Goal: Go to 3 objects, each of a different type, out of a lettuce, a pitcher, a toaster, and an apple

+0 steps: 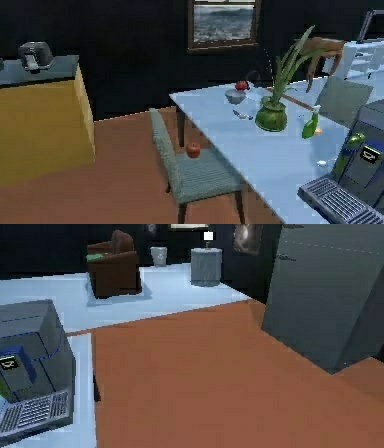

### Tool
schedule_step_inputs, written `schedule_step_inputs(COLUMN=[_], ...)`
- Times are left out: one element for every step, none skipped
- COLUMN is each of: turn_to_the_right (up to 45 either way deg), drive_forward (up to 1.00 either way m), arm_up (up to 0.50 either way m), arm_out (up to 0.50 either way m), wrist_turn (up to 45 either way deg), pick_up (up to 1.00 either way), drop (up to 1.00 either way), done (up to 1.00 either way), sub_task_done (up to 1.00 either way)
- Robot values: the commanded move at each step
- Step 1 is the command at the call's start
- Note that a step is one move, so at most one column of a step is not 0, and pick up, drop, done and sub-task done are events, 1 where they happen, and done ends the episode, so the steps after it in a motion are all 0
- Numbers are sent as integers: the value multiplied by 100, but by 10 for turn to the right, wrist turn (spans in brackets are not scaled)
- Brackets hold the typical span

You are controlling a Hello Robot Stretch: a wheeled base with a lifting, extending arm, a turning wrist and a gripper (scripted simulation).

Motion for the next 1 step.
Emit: schedule_step_inputs(turn_to_the_right=[0], drive_forward=[0], arm_up=[0], arm_out=[0], wrist_turn=[0], pick_up=[0], drop=[0], done=[0], sub_task_done=[100])
